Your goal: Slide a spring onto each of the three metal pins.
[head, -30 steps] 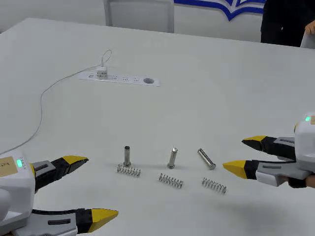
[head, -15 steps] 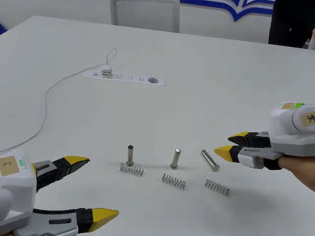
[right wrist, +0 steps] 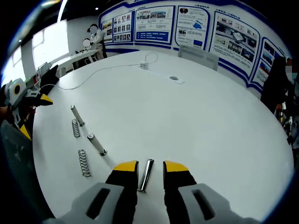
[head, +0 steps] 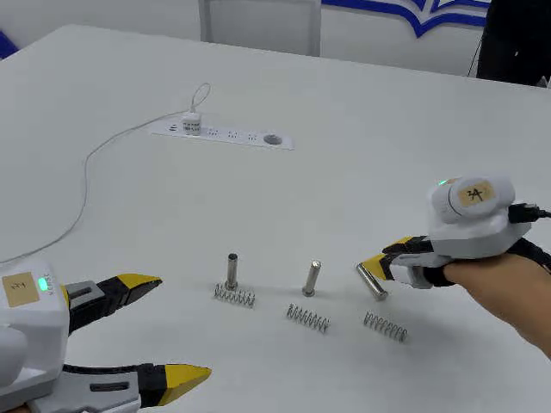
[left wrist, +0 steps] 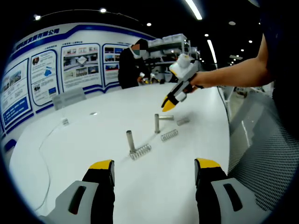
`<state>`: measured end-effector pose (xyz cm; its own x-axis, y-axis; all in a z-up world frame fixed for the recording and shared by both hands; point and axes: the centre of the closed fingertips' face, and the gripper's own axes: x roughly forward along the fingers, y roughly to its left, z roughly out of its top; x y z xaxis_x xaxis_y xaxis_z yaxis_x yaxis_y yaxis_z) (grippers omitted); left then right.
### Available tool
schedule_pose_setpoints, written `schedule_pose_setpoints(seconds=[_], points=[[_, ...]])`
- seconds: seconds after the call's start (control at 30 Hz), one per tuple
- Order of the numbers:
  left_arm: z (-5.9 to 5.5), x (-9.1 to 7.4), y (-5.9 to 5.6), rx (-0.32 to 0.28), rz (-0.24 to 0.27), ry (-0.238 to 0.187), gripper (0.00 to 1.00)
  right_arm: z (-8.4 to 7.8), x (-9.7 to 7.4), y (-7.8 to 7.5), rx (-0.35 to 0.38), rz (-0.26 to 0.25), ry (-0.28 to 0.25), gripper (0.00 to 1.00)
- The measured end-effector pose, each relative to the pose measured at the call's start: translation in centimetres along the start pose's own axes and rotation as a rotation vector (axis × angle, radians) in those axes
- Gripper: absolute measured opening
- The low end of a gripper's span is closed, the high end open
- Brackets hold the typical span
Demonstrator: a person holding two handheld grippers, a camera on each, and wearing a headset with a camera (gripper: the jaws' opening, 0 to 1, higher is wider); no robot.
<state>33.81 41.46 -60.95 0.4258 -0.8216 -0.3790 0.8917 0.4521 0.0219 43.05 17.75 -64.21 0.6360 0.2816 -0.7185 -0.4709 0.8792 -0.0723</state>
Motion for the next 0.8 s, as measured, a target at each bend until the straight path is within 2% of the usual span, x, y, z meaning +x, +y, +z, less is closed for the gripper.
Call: schedule_pose_setpoints(seconds=[0.13,0.3,0.73,0.8], points=[[-0.1,0.0,0.0,-0.001,-0.002,0.003,0.71,-0.5,1.1,-0.4,0.012,-0.014,0.046,0.17],[-0.2,-0.1,0.1,-0.005,-0.002,0.004,0.7,-0.8,2.1,-0.3,0.03,-0.008,0.076,0.16],[-0.6,-0.1,0.2,-0.012,-0.006,0.011,0.69,-1.8,3.3,-0.5,0.117,-0.016,0.152,0.1],[-0.6,0.0,0.2,-0.015,-0.007,0.01,0.68,-2.1,3.4,-0.3,0.136,-0.004,0.163,0.1]])
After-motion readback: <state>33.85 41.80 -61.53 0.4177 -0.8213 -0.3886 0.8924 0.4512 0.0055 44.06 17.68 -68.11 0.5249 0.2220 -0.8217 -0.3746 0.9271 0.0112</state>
